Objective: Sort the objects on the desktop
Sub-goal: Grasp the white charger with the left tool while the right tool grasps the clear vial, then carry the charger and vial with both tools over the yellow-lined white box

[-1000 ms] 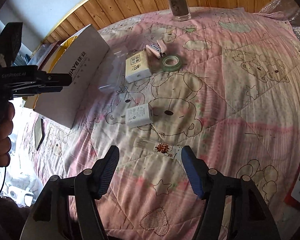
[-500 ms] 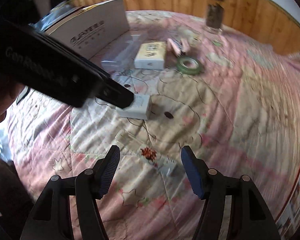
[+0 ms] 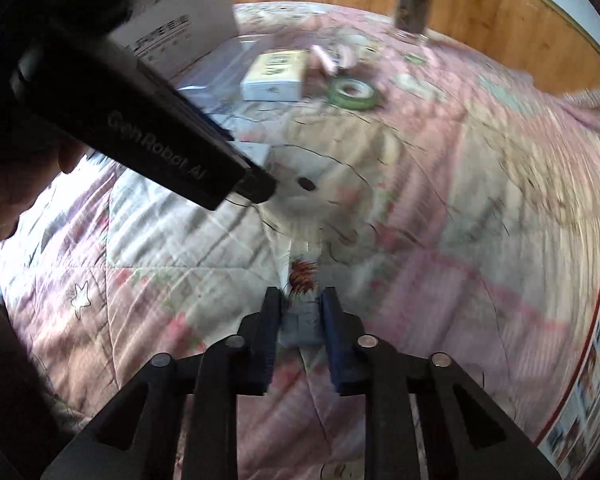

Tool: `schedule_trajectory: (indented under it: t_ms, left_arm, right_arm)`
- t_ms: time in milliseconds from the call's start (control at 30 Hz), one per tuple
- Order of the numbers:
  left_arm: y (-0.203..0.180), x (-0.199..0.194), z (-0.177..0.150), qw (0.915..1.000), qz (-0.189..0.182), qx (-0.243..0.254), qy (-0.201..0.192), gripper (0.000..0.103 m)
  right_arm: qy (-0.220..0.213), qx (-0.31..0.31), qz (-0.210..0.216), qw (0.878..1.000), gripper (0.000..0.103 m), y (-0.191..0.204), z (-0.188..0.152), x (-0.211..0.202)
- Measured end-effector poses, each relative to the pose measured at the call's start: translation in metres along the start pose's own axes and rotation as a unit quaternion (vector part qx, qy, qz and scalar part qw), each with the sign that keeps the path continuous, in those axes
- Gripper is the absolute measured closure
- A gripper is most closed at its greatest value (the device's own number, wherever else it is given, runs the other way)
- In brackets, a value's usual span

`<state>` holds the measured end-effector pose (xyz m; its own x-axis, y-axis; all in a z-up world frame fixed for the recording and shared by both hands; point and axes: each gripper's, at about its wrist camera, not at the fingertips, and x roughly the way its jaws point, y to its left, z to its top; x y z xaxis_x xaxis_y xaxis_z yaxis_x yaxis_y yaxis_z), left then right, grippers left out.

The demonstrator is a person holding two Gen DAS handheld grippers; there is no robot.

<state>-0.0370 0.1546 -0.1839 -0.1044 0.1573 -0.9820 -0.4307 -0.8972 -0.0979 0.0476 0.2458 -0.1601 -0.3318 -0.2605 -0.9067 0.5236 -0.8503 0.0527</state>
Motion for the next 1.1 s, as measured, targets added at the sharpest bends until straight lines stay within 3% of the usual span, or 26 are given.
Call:
schedule_trajectory:
  t_ms: [267,400,733,1100]
  left_arm:
    - [0.017,-0.011,-0.008,0.9988,-0.031,-0.036,-0.012,0.052]
    - [0.028,-0.028,-0.014,0.9966,-0.05,-0.059,-0.026,0.052]
    - [0.048,-0.069,-0.024,0.9885,-0.06,-0.118,-0.073,0.052]
    - [0.099,-0.132,-0.059,0.9672,-0.064,-0.204,-0.137,0.052]
  right_arm:
    - [-0.001,0.128,0.061,0.99,0.082,-0.026,-0.004,-0.007]
    - [0.004,0.15,0.076,0.986,0.082,-0.025,-0.007,-0.014]
    - [0.001,0.12,0.081,0.989,0.082,-0.004,0.022,-0.032]
    - [-0.032,0.034,0.094,0.994,0.082,0.041,0.076,-0.062]
